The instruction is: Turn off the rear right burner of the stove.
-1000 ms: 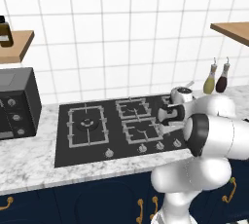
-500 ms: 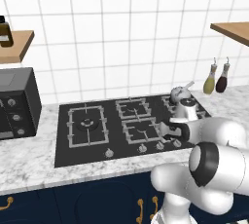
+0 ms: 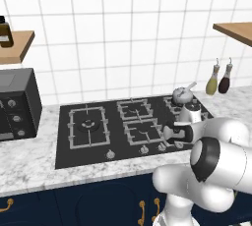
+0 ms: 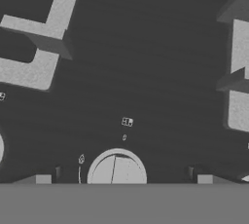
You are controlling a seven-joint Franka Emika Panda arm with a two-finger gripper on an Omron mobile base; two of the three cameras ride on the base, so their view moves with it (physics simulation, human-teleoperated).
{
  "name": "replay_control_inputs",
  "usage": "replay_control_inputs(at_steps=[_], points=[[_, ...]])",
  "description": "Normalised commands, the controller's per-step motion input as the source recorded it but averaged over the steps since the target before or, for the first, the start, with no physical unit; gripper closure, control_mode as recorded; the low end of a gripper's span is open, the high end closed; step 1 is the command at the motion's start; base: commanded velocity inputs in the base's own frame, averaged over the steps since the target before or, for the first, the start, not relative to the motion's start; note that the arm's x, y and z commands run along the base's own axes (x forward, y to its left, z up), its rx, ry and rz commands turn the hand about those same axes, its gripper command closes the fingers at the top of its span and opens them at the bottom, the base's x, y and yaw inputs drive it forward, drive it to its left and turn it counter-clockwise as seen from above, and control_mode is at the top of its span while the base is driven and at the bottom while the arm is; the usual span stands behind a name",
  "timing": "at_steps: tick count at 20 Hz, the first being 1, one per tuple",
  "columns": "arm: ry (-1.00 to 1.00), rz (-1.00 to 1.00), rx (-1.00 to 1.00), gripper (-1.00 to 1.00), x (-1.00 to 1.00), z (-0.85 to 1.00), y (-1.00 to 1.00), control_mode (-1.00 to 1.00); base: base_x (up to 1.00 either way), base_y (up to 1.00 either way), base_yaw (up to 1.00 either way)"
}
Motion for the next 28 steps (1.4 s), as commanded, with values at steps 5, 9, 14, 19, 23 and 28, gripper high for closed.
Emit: replay_control_inputs(at_steps=[5,9,14,19,23,28], points=[[0.00,0.00,0.00,-1.00,0.00,-0.10,0.00,-1.00,0.00,0.00,0.00],[0.00,0.01,0.00,-1.00,-0.14,-0.02,0.15,-1.00,0.00,0.00,0.00],[0.00,0.00,0.00,-1.00,-0.04,0.00,0.02,-1.00,0.00,0.00,0.00],[0.02,0.00,0.02,1.00,0.00,-0.03,0.00,-1.00,0.00,0.00,0.00],[0.00,0.00,0.00,1.00,0.00,0.00,0.00,-1.00,0.00,0.00,0.00],[0.00,-0.03,0.01,1.00,0.00,0.00,0.00,-1.00,0.00,0.00,0.00]])
